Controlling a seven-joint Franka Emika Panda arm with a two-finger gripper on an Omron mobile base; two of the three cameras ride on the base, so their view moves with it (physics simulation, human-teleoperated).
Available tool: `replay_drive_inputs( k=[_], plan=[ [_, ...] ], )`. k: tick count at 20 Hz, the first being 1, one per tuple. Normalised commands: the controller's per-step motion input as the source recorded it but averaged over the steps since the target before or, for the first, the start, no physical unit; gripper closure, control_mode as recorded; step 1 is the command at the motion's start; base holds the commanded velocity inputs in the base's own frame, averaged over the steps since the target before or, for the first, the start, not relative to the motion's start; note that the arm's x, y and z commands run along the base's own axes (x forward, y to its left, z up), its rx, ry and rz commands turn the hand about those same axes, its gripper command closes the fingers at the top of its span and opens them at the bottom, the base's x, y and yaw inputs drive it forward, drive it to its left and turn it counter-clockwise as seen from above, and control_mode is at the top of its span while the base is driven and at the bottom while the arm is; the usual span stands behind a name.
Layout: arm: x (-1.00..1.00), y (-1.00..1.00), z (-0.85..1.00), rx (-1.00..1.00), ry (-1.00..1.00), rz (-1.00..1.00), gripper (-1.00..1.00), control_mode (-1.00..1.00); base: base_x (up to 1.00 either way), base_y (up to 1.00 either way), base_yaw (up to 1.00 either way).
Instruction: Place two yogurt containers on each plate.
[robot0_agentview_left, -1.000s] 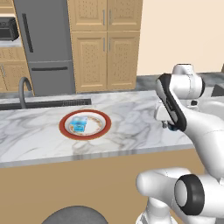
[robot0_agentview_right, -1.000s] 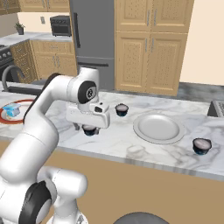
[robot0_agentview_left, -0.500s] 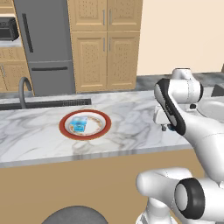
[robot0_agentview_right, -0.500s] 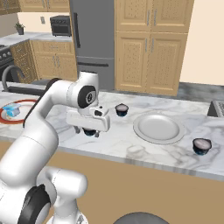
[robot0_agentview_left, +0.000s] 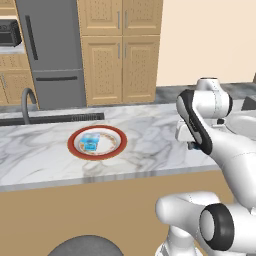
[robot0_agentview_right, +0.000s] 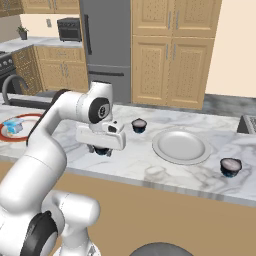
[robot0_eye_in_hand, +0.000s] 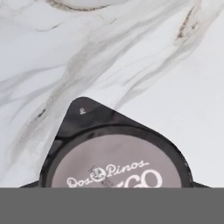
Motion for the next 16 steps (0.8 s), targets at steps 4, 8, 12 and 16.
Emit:
replay_drive_inputs(
  k=[4, 8, 12, 16],
  plan=[
    [0.00, 0.00, 0.00, 0.00, 0.00, 0.00, 1.00, -1.00, 0.00, 0.00, 0.00],
    [-0.02, 0.04, 0.18, 0.00, -0.01, 0.04, 1.00, -1.00, 0.00, 0.00, 0.00],
    [-0.07, 0.63, 0.91, 0.00, -0.04, 0.13, 1.00, -1.00, 0.00, 0.00, 0.00],
    [0.00, 0.99, 0.85, 0.00, -0.01, 0.26, 1.00, -1.00, 0.00, 0.00, 0.00]
  ],
)
